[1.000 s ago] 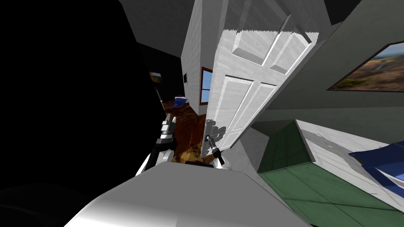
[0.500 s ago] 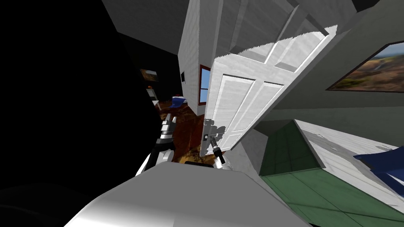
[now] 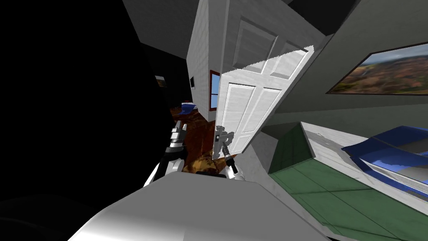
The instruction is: Push the door open
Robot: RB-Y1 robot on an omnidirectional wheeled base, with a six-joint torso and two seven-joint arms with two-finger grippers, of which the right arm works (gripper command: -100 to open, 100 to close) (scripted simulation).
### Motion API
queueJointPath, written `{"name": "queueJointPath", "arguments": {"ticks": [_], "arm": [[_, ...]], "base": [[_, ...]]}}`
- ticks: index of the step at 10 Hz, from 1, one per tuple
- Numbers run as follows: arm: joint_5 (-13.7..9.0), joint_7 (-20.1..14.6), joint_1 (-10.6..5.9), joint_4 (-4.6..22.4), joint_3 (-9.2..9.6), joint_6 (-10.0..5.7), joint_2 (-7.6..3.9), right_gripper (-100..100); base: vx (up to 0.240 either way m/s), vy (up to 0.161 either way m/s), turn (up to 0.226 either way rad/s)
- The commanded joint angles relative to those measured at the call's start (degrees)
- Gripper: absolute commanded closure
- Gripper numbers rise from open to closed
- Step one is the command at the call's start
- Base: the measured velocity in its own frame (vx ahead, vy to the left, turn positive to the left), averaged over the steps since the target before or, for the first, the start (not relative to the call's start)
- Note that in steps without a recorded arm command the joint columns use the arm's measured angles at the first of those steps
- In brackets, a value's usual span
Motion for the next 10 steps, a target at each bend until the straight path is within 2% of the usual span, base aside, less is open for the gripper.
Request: {"name": "queueJointPath", "arguments": {"ticks": [1,2,3,7,10], "arm": [[-0.2,-0.27,0.07,-0.44,-0.04,0.5,0.85,-100],[-0.09,-0.24,0.21,-0.71,0.03,0.46,0.4,-100],[-0.16,-0.13,0.42,-0.75,-0.1,0.29,-0.04,-100],[-0.29,0.3,0.74,-0.6,-0.44,-0.48,-0.41,-100],[-0.42,0.73,1.07,-0.45,-0.77,-1.25,0.01,-100]], "base": [[-0.287,0.044,-0.061],[-0.138,0.024,-0.016],[0.063,0.036,0.026],[0.183,0.073,0.018],[0.213,0.06,0.027]]}}
